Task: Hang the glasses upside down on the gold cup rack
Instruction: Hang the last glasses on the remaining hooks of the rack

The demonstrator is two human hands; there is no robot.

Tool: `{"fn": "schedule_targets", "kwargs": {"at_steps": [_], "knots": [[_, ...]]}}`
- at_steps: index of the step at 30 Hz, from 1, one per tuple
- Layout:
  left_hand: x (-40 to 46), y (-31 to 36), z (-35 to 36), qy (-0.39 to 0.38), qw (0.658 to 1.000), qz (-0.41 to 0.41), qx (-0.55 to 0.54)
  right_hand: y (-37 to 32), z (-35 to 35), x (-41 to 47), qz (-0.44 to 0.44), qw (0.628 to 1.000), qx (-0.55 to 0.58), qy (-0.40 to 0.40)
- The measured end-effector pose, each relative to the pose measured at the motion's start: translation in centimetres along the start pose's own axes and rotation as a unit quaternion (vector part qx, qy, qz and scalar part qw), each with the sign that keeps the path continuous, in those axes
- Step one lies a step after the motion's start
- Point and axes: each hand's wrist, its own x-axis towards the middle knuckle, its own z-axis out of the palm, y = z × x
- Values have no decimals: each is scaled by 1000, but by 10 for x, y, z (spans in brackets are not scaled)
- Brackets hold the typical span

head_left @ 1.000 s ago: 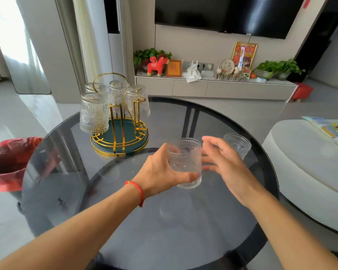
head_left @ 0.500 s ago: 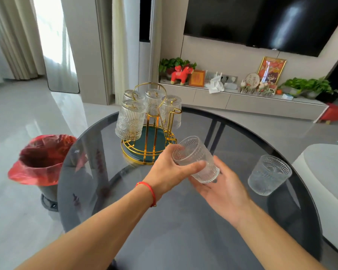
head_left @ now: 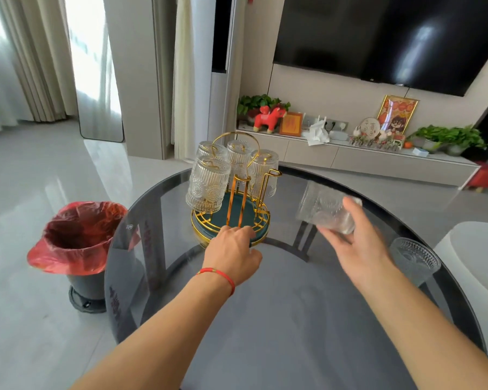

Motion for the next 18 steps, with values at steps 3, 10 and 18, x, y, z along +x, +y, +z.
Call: {"fn": "schedule_targets", "kwargs": {"at_steps": [3, 10, 18], "knots": [[-1, 3, -1, -9, 999, 3, 45, -18, 24, 12, -59, 998, -23, -18], [-2, 5, -3, -16, 998, 3, 60, -25, 64, 37, -132, 970, -197, -53], [-3, 6, -3, -8, 998, 0, 57, 1, 96, 37, -254, 868, -424, -56]]}}
